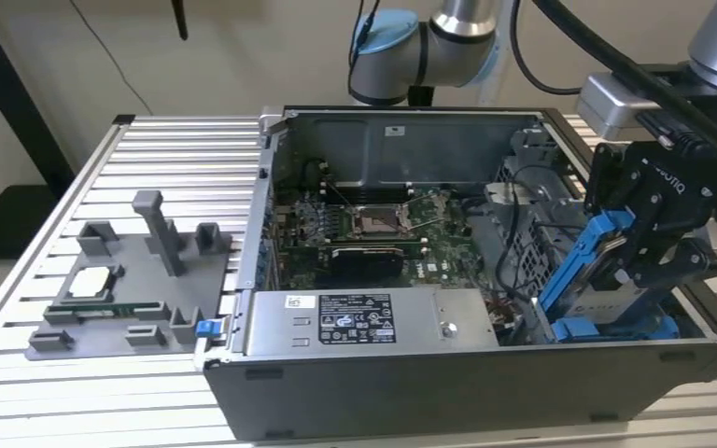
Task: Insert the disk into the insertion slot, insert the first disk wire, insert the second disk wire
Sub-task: 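Insert the disk into the insertion slot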
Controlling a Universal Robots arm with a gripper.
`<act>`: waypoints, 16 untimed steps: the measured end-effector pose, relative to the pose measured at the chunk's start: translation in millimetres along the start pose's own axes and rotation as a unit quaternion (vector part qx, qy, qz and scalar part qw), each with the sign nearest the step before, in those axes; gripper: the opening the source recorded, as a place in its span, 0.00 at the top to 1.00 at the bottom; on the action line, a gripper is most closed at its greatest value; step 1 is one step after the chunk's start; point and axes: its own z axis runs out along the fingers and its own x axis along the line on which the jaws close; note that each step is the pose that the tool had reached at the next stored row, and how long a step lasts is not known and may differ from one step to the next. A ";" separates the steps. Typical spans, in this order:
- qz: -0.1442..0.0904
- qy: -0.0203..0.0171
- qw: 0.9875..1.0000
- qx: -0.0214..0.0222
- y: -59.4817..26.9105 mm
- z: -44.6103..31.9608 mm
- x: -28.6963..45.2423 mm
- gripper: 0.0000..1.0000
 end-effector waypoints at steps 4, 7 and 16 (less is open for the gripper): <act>0.000 0.000 1.000 0.000 0.0 0.0 0.0 1.00; 0.000 0.000 1.000 0.000 0.0 0.0 0.0 1.00; 0.000 0.000 1.000 0.000 0.0 0.0 0.0 0.00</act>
